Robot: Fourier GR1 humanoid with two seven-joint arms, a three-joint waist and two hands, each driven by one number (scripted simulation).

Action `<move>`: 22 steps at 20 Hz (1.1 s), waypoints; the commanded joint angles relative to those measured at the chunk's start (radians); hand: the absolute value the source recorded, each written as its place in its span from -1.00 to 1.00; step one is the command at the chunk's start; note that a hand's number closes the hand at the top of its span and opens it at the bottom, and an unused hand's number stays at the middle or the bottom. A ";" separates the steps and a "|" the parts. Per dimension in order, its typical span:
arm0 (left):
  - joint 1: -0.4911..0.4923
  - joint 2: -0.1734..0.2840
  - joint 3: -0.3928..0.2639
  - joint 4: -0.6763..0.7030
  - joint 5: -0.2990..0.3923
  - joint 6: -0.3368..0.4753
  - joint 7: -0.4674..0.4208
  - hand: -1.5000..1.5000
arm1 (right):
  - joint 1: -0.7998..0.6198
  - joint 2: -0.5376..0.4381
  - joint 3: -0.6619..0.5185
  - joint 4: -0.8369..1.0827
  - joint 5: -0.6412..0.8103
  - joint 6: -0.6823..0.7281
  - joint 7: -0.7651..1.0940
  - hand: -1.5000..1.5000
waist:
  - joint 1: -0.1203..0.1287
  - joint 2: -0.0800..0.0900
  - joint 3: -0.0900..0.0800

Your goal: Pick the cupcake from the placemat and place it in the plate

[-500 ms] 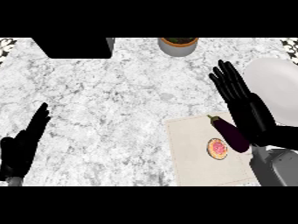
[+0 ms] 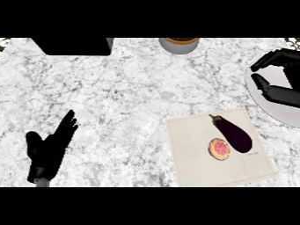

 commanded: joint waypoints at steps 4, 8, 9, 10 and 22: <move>-0.046 -0.067 -0.003 0.034 0.033 -0.044 0.048 0.00 | 0.037 0.018 -0.124 0.347 0.030 0.113 -0.372 -1.00 | 0.004 -0.002 0.005; 0.011 -0.072 0.023 0.023 -0.001 -0.066 0.022 0.00 | 0.025 -0.016 -0.139 0.401 0.101 0.197 -0.437 -1.00 | -0.001 -0.009 0.003; -0.003 -0.111 0.024 0.129 -0.011 -0.096 -0.070 0.00 | -0.019 -0.020 -0.117 0.385 0.138 0.168 -0.407 -1.00 | -0.002 -0.008 0.003; -0.021 -0.056 0.046 0.004 0.007 -0.059 0.075 0.00 | 0.037 -0.067 -0.122 0.305 0.110 0.224 -0.367 -1.00 | -0.008 -0.012 0.003; -0.033 -0.121 0.030 0.047 -0.033 -0.036 0.050 0.00 | 0.077 -0.235 0.106 0.022 0.440 0.266 -0.172 -1.00 | -0.016 -0.015 0.002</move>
